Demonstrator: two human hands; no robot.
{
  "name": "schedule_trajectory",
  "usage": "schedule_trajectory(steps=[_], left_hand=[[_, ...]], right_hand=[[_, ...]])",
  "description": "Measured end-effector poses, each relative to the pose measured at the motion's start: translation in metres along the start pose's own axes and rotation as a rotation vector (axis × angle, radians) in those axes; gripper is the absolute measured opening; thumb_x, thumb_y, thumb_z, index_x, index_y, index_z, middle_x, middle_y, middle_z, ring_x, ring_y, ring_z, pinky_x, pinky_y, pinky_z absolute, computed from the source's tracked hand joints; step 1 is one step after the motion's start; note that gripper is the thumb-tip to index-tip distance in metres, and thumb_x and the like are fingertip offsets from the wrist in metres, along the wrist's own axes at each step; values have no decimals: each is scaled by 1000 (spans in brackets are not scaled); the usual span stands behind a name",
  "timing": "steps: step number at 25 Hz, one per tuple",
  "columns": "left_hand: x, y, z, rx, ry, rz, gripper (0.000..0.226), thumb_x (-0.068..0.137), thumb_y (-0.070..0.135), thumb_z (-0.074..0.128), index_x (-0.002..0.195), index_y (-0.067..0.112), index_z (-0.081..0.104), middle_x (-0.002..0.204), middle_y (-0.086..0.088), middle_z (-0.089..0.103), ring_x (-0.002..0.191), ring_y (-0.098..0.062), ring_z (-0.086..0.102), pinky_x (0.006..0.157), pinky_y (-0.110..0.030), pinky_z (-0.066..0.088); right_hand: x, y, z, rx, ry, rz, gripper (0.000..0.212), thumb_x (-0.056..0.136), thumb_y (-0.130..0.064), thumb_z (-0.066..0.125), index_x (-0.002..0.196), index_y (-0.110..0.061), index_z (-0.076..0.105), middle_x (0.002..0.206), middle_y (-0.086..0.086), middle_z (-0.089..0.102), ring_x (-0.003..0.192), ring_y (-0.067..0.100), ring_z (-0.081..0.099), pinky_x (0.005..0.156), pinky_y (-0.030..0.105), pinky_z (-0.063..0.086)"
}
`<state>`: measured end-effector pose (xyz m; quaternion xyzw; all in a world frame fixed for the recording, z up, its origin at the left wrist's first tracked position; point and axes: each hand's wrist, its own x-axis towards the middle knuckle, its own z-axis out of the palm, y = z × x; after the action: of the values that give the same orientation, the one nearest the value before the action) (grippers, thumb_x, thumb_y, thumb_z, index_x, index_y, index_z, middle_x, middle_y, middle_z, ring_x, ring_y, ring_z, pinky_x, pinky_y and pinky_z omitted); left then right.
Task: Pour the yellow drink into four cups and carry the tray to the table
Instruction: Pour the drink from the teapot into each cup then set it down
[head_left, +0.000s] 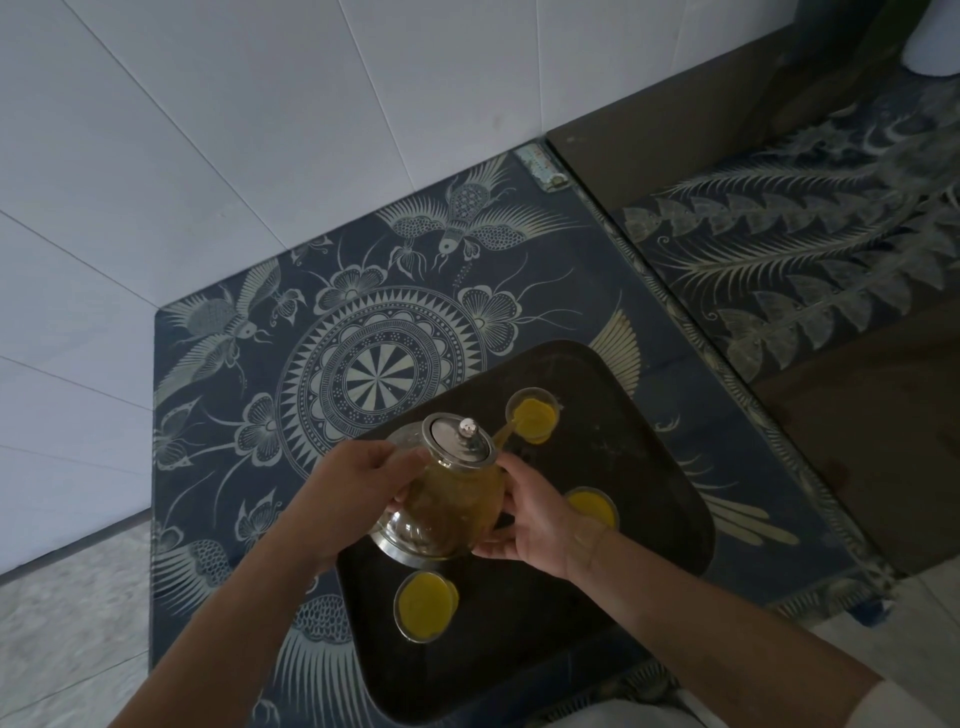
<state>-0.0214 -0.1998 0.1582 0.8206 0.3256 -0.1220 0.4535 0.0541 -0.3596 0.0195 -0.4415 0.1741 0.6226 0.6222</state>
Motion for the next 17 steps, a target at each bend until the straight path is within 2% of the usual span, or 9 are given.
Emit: schedule_trajectory(steps=[9, 17], left_hand=[[-1, 3, -2, 21, 7, -2, 39, 94, 33, 60, 61, 13, 60, 55, 5, 56, 49, -1, 51, 63, -24, 43], [0, 2, -2, 13, -2, 0, 38, 94, 33, 59, 63, 12, 61, 59, 1, 57, 56, -8, 53, 64, -27, 43]], right_hand=[[0, 0, 2, 5, -1, 8, 63, 86, -64, 61, 137, -28, 55, 135, 10, 62, 119, 41, 58, 87, 47, 55], [0, -1, 2, -12, 1, 10, 63, 87, -66, 59, 136, -27, 56, 134, 10, 63, 118, 40, 58, 87, 46, 55]])
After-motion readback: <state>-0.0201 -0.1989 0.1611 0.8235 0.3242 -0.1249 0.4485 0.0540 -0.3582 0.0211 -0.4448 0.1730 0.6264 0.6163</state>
